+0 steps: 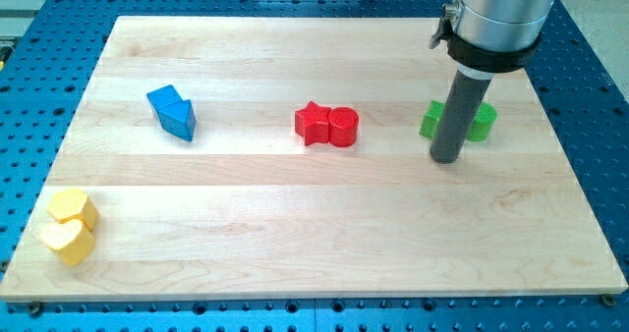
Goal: Move the red star to the top of the red circle
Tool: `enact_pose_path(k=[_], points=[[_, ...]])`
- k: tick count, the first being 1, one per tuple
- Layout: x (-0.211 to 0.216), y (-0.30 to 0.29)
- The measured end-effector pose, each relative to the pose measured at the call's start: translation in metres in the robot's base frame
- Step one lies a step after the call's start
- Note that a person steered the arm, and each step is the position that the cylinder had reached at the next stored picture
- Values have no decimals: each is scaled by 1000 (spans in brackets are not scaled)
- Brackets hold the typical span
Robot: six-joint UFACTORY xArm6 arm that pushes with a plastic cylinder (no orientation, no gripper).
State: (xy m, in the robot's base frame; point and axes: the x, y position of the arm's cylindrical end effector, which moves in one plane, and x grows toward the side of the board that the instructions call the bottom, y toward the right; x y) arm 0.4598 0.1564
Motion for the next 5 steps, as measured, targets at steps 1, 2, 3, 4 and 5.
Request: enact_pose_path(k=[1,2,3,4,5], points=[[1,-17],[-6,-14],[11,-100],[11,-169],[-14,-185]])
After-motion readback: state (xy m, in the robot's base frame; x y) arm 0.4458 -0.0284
